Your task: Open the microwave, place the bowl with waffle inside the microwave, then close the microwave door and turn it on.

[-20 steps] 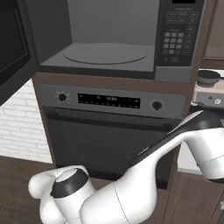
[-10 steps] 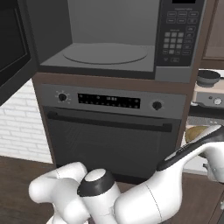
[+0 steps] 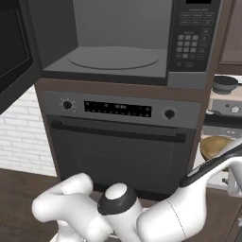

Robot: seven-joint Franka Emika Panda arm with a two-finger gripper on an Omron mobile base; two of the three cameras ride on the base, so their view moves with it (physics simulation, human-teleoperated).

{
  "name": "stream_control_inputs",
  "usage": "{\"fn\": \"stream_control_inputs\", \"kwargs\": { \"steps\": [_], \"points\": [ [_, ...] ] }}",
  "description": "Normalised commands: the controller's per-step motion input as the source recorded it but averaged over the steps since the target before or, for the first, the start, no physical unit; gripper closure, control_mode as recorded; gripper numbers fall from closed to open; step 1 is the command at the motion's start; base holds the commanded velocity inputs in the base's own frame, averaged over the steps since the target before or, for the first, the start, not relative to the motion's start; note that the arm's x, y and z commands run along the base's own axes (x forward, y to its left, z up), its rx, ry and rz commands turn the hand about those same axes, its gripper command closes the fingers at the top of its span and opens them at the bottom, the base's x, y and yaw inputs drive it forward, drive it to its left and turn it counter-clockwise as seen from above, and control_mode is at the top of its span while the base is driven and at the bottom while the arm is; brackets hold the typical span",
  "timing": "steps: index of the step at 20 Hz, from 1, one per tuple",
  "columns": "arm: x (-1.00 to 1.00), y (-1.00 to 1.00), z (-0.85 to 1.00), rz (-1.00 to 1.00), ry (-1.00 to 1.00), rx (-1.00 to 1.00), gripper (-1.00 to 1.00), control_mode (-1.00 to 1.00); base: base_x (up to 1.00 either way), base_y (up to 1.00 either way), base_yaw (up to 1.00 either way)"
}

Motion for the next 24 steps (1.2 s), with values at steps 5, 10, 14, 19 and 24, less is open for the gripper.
{"fn": "stream_control_inputs", "kwargs": {
  "steps": [5, 10, 14, 19, 24],
  "points": [
    [0.40, -0.01, -0.31, -0.22, 0.01, 0.08, -1.00, -1.00, 0.00, 0.00, 0.00],
    [0.32, 0.00, -0.42, -0.47, 0.09, 0.02, -1.00, -1.00, 0.00, 0.00, 0.00],
    [0.38, 0.00, -0.59, -0.47, 0.07, 0.01, -1.00, -1.00, 0.00, 0.00, 0.00],
    [0.14, -0.05, -0.26, -0.05, 0.00, 0.00, -1.00, -1.00, 0.00, 0.00, 0.00],
    [0.07, -0.08, -0.13, 0.01, 0.02, 0.02, -1.00, -1.00, 0.00, 0.00, 0.00]
  ]
}}
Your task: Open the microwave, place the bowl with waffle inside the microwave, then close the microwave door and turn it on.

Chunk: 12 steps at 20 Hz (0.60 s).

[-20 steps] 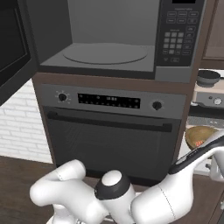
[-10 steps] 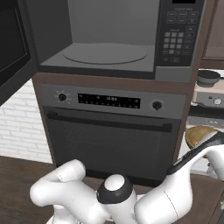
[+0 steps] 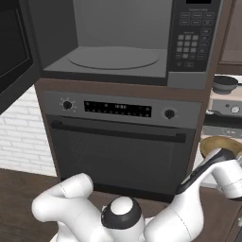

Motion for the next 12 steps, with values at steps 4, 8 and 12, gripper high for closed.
{"fn": "stream_control_inputs", "kwargs": {
  "steps": [4, 8, 12],
  "points": [
    [0.07, -0.19, -0.01, 0.00, 0.03, 0.03, -1.00, -1.00, 0.00, 0.00, 0.00],
    [0.09, -0.15, 0.00, 0.00, 0.00, 0.01, -1.00, -1.00, 0.00, 0.00, 0.00],
    [0.20, -0.11, -0.03, 0.03, 0.00, 0.00, -1.00, -1.00, 0.00, 0.00, 0.00]
  ]
}}
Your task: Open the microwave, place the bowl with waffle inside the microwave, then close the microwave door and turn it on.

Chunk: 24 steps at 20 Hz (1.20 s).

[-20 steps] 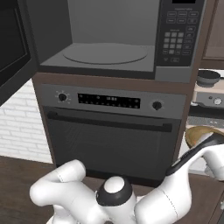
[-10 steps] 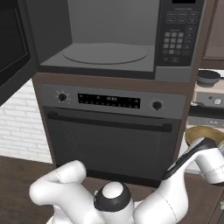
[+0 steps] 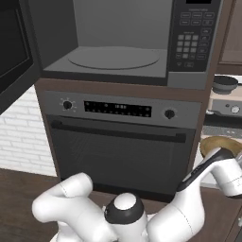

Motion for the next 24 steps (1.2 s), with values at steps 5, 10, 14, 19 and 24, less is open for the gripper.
{"fn": "stream_control_inputs", "kwargs": {
  "steps": [5, 10, 14, 19, 24],
  "points": [
    [0.33, -0.21, -0.11, 0.04, 0.00, 0.00, -1.00, -1.00, 0.00, 0.00, 0.00],
    [0.25, -0.28, -0.09, 0.01, 0.00, 0.00, -1.00, -1.00, 0.00, 0.00, 0.00],
    [0.23, -0.31, -0.21, 0.00, 0.00, 0.00, -1.00, -1.00, 0.00, 0.00, 0.00],
    [0.25, -0.23, -0.25, 0.03, 0.00, 0.00, -1.00, -1.00, 0.00, 0.00, 0.00],
    [0.26, -0.10, -0.21, 0.06, 0.01, 0.00, -1.00, -1.00, 0.00, 0.00, 0.00]
  ]
}}
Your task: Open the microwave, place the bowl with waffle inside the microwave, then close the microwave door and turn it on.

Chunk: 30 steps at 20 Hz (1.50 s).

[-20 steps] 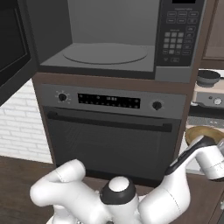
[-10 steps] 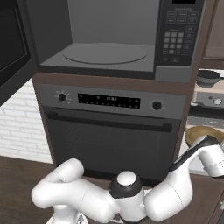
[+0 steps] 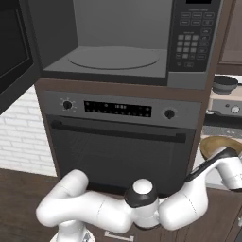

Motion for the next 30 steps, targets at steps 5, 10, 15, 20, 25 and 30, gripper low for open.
{"fn": "stream_control_inputs", "kwargs": {
  "steps": [5, 10, 15, 20, 25, 30],
  "points": [
    [0.15, -0.02, -0.14, 0.05, 0.03, 0.00, -1.00, -1.00, 0.00, 0.00, 0.00],
    [0.00, 0.00, -0.15, 0.04, 0.09, 0.00, 1.00, -1.00, 0.00, 0.00, 0.00],
    [0.00, 0.00, 0.00, 0.01, 0.01, 0.00, 1.00, -1.00, 0.00, 0.00, 0.00],
    [0.00, 0.04, -0.08, 0.00, -0.09, 0.00, 1.00, -1.00, 0.00, 0.00, 0.00],
    [-0.05, 0.15, -0.01, 0.00, -0.10, 0.00, 1.00, -1.00, 0.00, 0.00, 0.00],
    [-0.08, 0.22, 0.00, 0.04, -0.03, 0.00, 1.00, -1.00, 0.00, 0.00, 0.00]
  ]
}}
